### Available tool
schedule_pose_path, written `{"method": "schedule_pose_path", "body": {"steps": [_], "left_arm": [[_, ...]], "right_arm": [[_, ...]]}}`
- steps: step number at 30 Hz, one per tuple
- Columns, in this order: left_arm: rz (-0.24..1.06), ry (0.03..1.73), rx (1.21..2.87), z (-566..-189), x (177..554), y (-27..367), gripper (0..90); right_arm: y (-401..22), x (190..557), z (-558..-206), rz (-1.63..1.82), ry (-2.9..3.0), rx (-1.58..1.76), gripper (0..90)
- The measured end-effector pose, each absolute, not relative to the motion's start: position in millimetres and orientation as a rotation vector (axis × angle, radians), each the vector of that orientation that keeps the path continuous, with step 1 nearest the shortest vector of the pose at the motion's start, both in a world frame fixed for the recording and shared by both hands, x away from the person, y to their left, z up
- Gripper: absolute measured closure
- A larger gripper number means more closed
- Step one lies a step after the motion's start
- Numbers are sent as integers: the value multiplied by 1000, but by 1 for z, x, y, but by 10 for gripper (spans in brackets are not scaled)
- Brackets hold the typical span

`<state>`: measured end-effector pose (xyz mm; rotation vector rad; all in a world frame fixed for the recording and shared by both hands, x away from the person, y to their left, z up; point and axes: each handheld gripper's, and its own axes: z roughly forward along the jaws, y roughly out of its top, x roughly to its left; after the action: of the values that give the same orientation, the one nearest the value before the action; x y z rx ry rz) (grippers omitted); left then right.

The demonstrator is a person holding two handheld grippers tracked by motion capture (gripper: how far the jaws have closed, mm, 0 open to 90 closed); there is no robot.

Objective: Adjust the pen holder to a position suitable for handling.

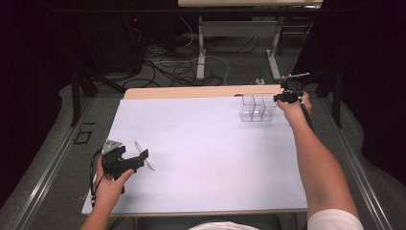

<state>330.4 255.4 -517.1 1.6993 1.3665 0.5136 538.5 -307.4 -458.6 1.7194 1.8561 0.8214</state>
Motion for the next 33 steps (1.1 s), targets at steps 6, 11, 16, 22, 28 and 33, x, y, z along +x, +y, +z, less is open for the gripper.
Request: {"method": "schedule_pose_path", "body": {"steps": [6, 11, 16, 22, 28, 33], "left_arm": [[515, 1365, 1699, -517, 330, 255, 46], [512, 1370, 1702, -517, 329, 256, 47], [512, 1367, 1699, -517, 329, 256, 48], [505, 1368, 1699, -517, 329, 256, 51], [505, 1369, 1696, -518, 329, 256, 56], [499, 1368, 1696, -518, 329, 256, 58]], "right_arm": [[-308, 542, -465, 790, 1864, 1757, 770], [-308, 544, -468, 778, 1874, 1770, 798], [-308, 546, -471, 766, 1880, 1780, 811], [-305, 547, -474, 739, 1898, 1789, 858], [-303, 547, -475, 732, 1876, 1812, 885], [-302, 547, -475, 726, 1867, 1830, 890]]}}
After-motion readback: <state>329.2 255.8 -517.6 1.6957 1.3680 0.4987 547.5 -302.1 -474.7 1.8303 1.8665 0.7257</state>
